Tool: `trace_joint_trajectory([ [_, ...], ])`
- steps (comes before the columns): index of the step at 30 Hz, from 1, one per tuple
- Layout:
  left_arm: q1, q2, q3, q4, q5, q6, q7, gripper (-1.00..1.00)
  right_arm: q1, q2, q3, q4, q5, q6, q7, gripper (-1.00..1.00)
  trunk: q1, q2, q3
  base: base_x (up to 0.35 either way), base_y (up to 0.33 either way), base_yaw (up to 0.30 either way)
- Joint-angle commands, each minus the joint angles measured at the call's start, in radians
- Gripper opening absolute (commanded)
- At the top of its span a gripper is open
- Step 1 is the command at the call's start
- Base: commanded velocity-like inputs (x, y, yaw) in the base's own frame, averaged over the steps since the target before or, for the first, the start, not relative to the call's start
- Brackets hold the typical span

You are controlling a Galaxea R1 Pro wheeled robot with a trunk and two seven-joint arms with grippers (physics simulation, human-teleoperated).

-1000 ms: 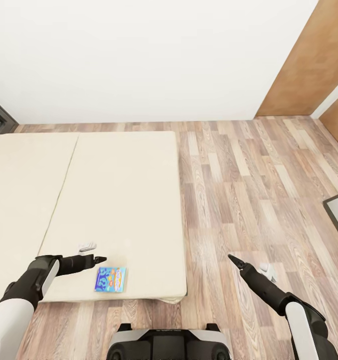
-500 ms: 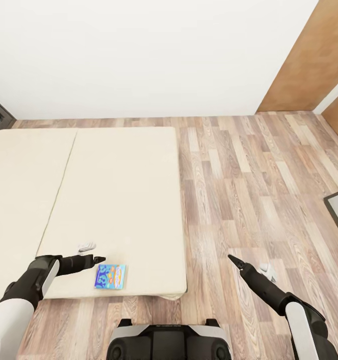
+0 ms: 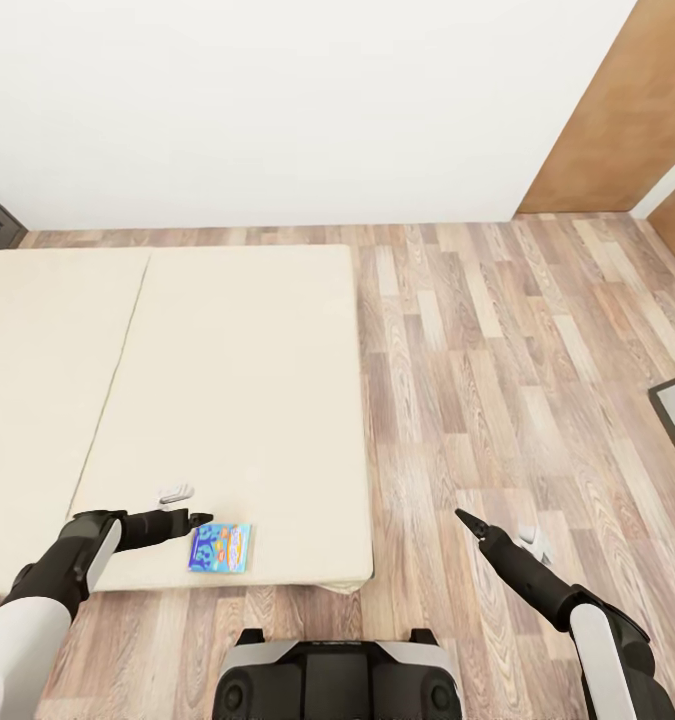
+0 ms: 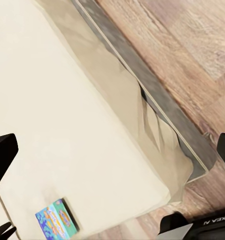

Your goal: Put all the toys in the child's room - the three board games (two on the bed and one on the table), the two jigsaw puzzles on the table, and the tennis ball on the table - inside the toy box on the table in the child's room.

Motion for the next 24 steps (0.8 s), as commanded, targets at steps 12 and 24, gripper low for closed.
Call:
trace_joint_trajectory([
  [12, 0.0, -0.001, 0.002, 0.001, 0.002, -0.018, -0.003, 1.0, -0.001, 0.001, -0.003, -0.001, 0.001, 0.007, 0.005, 1.0, 0.0, -0.002, -0.021, 0.0, 0.0, 0.0],
  [24, 0.0, 0.0, 0.001, 0.008, 0.003, -0.041, -0.003, 1.0, -0.001, 0.001, -0.003, -0.001, 0.001, 0.007, 0.005, 1.0, 0.0, -0.002, -0.04, 0.0, 0.0, 0.0],
])
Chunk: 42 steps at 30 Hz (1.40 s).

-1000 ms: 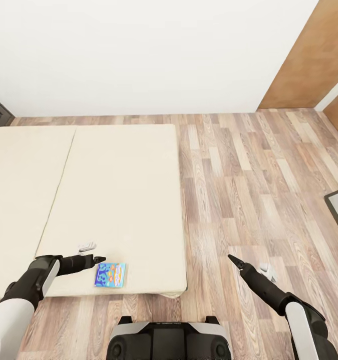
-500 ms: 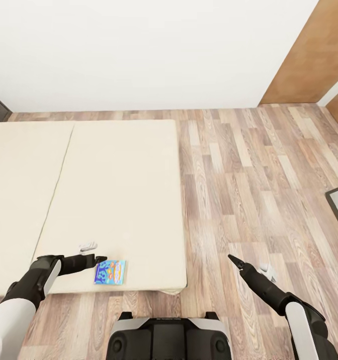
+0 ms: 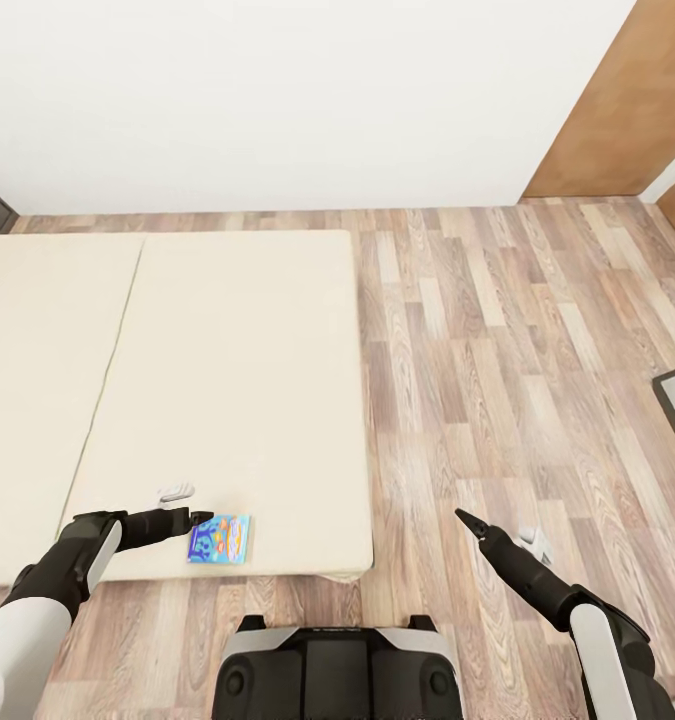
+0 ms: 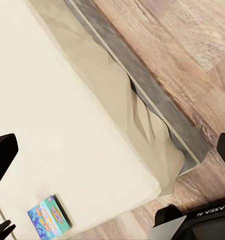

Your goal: Put all the toys in the child's room - the three board games (two on the bed and one on the table), the two jigsaw puzzles on the table, and the tennis ball on the table - inside the toy box on the table in the child's room.

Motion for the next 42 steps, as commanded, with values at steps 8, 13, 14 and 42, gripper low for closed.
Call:
trace_joint_trajectory([
  [8, 0.0, 0.0, 0.003, 0.0, 0.002, 0.007, -0.004, 1.0, -0.001, 0.001, -0.003, -0.001, 0.001, 0.007, 0.005, 1.0, 0.0, -0.002, -0.014, 0.0, 0.0, 0.0],
  [13, 0.0, 0.0, 0.003, 0.0, 0.003, 0.006, -0.004, 1.0, -0.001, 0.001, -0.003, -0.001, 0.001, 0.007, 0.005, 1.0, 0.0, -0.002, -0.022, 0.0, 0.0, 0.0],
  [14, 0.0, 0.0, 0.003, 0.0, 0.003, 0.006, -0.005, 1.0, -0.001, 0.001, -0.003, -0.001, 0.001, 0.007, 0.005, 1.0, 0.0, -0.002, -0.024, 0.0, 0.0, 0.0],
  [42, 0.0, 0.0, 0.003, -0.001, 0.004, 0.005, -0.016, 1.0, -0.001, 0.001, -0.003, -0.001, 0.001, 0.006, 0.005, 1.0, 0.0, -0.002, -0.069, 0.0, 0.0, 0.0],
])
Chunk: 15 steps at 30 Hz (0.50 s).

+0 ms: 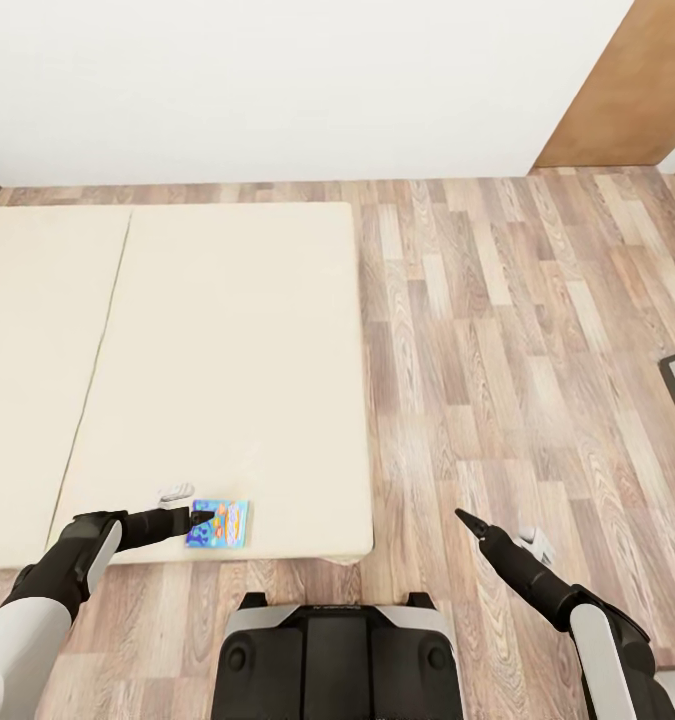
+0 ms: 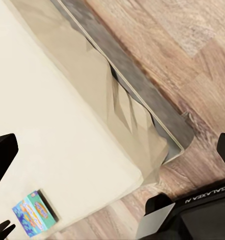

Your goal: Put all the toys in the child's room - the three board games (two on the bed and one on the table), the two jigsaw puzzles on the table, and the tennis ball on the table - inside the toy box on the table in the child's room.

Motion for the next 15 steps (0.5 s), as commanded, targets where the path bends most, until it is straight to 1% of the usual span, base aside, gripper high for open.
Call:
trace_joint_trajectory([
  [1, 0.0, 0.0, 0.003, -0.001, 0.002, 0.008, -0.004, 1.0, -0.001, 0.001, -0.003, -0.001, 0.001, 0.007, 0.005, 1.0, 0.0, -0.002, -0.003, 0.0, 0.0, 0.0],
  [15, 0.0, -0.001, 0.003, -0.001, 0.003, 0.007, -0.007, 1.0, -0.001, 0.001, -0.003, -0.001, 0.001, 0.007, 0.005, 1.0, 0.0, -0.002, -0.025, 0.0, 0.0, 0.0],
])
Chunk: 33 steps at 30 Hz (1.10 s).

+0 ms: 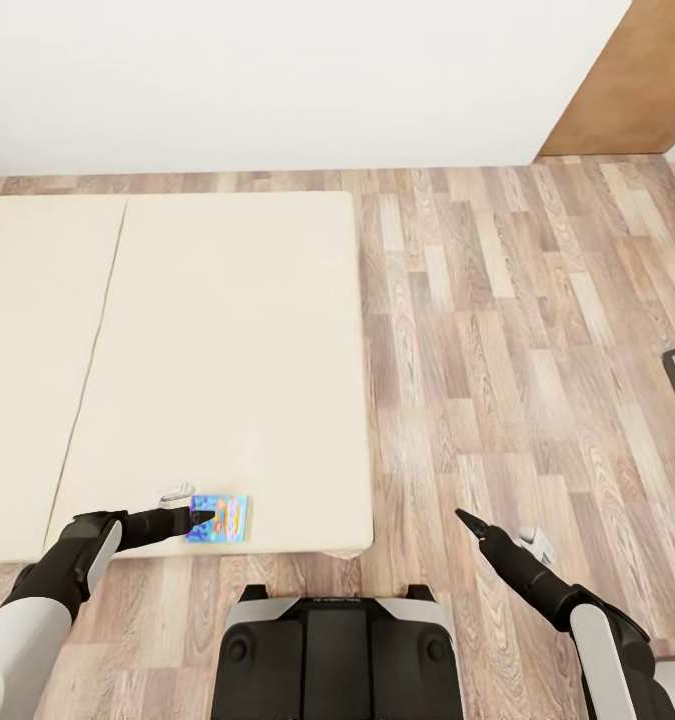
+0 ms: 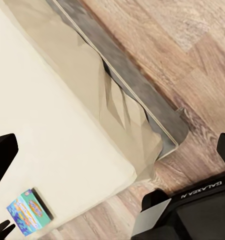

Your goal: Put all the toys in the child's room - the three board games (two on the bed and one on the table), the two jigsaw puzzles on the table, and the tennis ball on the table - inside the toy box on the table in the child's room.

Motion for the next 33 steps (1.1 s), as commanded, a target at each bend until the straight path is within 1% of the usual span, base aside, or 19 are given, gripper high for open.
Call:
trace_joint_trajectory([
  [1, 0.0, 0.0, 0.003, -0.001, 0.002, 0.008, -0.003, 1.0, -0.001, 0.001, -0.003, -0.001, 0.001, 0.007, 0.005, 1.0, 0.001, -0.002, -0.003, 0.0, 0.0, 0.0],
  [15, 0.0, 0.001, 0.004, -0.001, 0.002, 0.007, -0.003, 1.0, -0.001, 0.001, -0.003, -0.001, 0.001, 0.007, 0.005, 1.0, 0.001, -0.002, -0.025, 0.0, 0.0, 0.0],
  [24, 0.0, 0.001, 0.004, -0.001, 0.002, -0.028, -0.005, 1.0, -0.001, 0.001, -0.003, -0.001, 0.001, 0.004, 0.005, 1.0, 0.001, -0.002, -0.04, 0.019, 0.0, 0.0],
  [33, 0.0, 0.001, 0.004, -0.001, 0.002, -0.033, -0.007, 1.0, -0.001, 0.002, -0.002, -0.001, 0.001, 0.001, 0.006, 1.0, 0.001, -0.002, -0.054, 0.072, 0.0, 0.0],
])
